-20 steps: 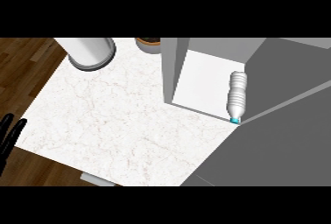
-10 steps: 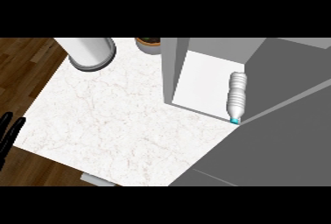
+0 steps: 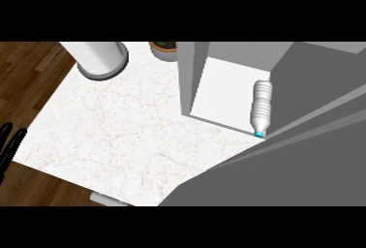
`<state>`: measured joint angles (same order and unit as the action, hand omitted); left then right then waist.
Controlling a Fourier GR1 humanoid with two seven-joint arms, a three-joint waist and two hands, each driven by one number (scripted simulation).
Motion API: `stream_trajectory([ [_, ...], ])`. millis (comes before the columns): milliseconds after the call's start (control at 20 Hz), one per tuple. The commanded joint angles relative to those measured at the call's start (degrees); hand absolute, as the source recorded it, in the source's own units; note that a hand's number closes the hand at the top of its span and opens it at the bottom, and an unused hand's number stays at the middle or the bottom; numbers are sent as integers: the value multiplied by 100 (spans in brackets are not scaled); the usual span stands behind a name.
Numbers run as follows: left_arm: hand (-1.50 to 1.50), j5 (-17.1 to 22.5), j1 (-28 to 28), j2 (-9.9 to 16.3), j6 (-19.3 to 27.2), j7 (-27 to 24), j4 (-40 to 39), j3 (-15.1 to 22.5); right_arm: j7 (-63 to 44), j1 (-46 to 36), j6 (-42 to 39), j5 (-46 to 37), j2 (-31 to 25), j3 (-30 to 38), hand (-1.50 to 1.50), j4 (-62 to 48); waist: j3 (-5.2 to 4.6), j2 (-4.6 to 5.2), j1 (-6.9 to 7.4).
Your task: Pick up the bottled water, place it into the cabinet and close the cabinet
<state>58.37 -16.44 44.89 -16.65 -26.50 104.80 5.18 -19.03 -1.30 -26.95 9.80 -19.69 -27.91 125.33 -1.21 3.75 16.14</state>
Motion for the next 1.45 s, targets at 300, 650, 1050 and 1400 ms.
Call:
stream_trajectory([
  [300, -150, 48, -24, -27, -96, 29, -164, 8, -918, -1948, 1054, -178, 1349, 494, 150, -1866, 49, -93, -154],
  [650, -150, 146, -137, 2, -125, -31, -270, -201, -1016, -3560, 2206, -685, 1949, 1353, 150, -3503, 87, -122, -259],
  [1050, -150, 142, -142, -82, -249, -51, -412, -164, -971, -4908, 3433, -432, 1969, 1847, -150, -4843, 98, -123, -440],
  [1400, -150, 179, -260, -112, -345, -97, -465, -232, -753, -5153, 3895, -44, 1969, 1770, -150, -5367, 104, -116, -499],
])
